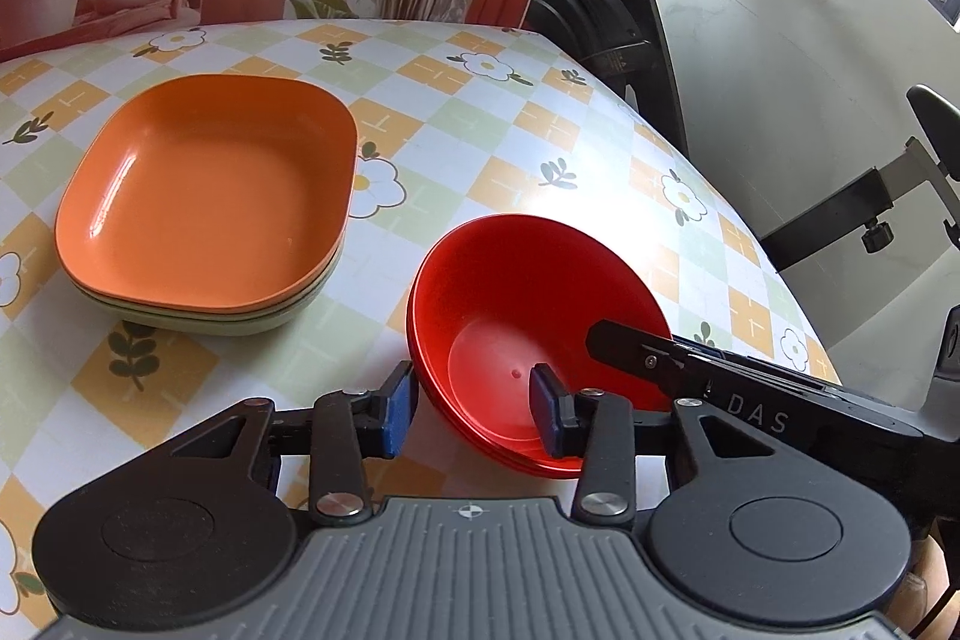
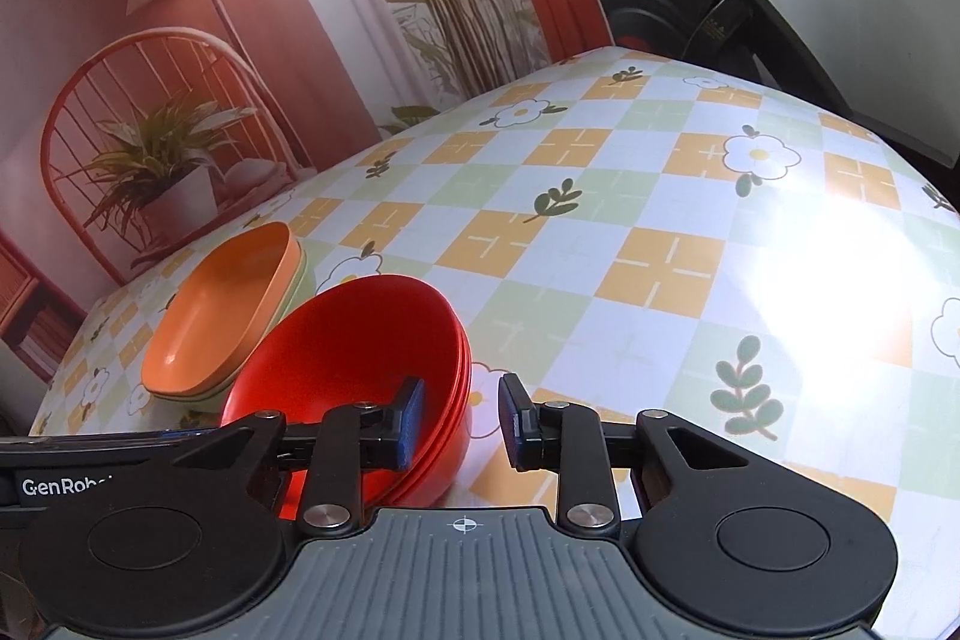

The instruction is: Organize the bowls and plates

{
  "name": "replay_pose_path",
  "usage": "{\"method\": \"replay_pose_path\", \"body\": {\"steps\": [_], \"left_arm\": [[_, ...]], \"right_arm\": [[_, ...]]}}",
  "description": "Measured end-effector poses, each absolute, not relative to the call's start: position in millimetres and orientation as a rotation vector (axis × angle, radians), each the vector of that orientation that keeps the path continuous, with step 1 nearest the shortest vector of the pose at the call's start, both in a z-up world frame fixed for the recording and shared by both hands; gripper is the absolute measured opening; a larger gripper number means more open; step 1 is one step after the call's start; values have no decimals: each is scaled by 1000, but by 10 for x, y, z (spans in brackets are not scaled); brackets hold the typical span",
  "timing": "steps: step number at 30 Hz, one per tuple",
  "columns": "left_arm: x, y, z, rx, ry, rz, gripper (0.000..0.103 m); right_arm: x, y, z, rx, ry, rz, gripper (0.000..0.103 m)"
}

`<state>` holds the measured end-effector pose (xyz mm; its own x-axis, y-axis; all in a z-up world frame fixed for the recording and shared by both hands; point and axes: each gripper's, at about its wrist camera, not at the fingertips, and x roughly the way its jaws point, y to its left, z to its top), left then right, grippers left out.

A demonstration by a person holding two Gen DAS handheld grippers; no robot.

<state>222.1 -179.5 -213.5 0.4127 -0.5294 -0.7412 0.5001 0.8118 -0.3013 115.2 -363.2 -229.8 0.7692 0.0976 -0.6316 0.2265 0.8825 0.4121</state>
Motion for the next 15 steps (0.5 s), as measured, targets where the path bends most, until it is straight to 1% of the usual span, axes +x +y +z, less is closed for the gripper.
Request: {"method": "replay_pose_path", "body": {"steps": [8,11,15], "left_arm": [[2230,-1756,-2147,-50,944,-634,30],[2232,-1743,-2150,-58,946,-633,28],[2215,-1744,-2148,-54,944,-635,28]], "right_arm": [[1157,-3623,-2302,502,696,-55,21],[1162,-3617,-2298,500,693,-49,17],[1169,-3604,-2293,490,693,-54,17]]}}
